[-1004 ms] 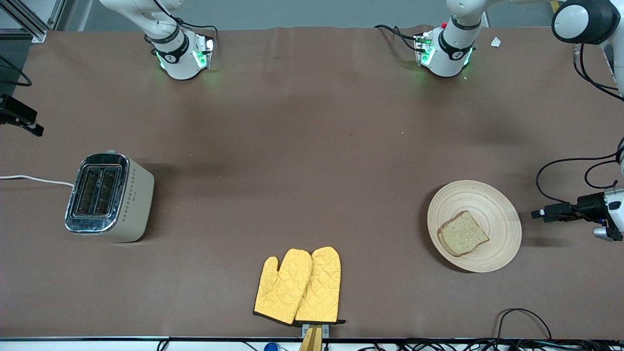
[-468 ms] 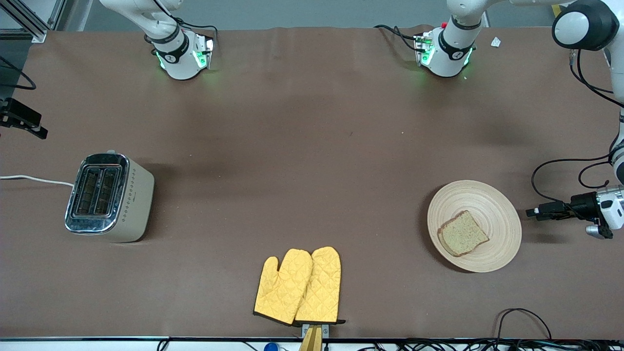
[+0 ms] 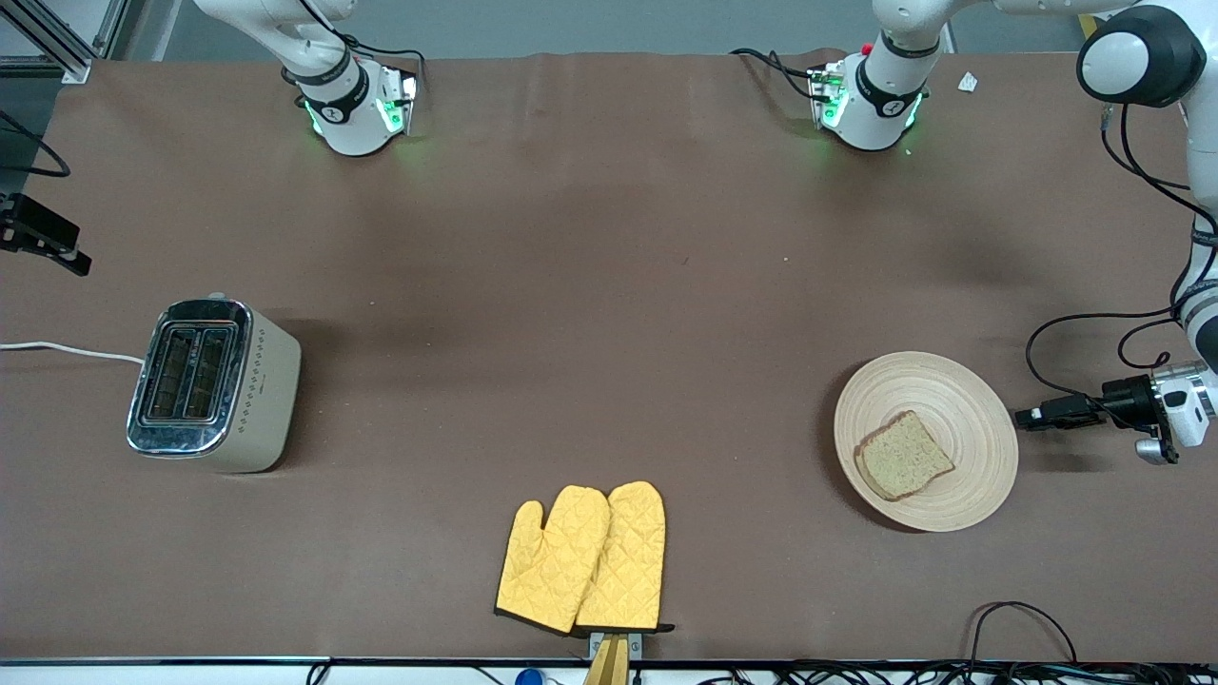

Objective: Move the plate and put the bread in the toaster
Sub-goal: 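Grip the wooden plate's rim with the left gripper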

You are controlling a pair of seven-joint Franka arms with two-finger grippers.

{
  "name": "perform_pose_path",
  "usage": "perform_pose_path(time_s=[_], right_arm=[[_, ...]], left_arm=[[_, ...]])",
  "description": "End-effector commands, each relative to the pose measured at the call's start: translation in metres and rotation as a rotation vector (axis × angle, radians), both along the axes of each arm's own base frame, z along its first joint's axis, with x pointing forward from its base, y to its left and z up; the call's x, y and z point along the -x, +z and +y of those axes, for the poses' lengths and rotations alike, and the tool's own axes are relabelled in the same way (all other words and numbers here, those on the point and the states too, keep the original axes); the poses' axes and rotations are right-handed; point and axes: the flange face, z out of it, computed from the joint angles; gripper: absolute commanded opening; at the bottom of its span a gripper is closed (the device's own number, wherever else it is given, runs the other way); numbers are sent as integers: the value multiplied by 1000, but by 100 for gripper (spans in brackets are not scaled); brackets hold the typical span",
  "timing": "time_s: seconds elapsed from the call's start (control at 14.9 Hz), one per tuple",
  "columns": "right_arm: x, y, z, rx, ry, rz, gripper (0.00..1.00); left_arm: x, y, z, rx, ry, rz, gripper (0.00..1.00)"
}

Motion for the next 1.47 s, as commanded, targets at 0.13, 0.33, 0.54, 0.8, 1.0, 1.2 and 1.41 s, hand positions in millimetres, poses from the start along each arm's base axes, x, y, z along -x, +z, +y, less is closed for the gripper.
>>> perform_pose_path(time_s=[0.13,0.33,0.54,0.8,1.0,1.2,1.41], right_arm=[[3,-1,5,-7,6,5,100],[3,-8,3,-10,1,20,100],[6,-11,-1,-26,-112,46,100],[7,-12,2,-29,-154,57,100],[8,-11,3,-28,-152,67,100],[9,-11,2,-26,-154,71,100],[10,-10,1,-25,-153,71,100]], left_arm=[[-1,-3,0,77,25,-24,71],[-2,-5,-1,89,33,-29,62],[-2,-3,-1,98,36,-33,53],[-4,-3,-5,141,64,-41,47],[-4,-7,-6,149,66,-39,37],[-3,-13,-8,162,67,-45,27],[-3,-15,-8,163,65,-46,19]])
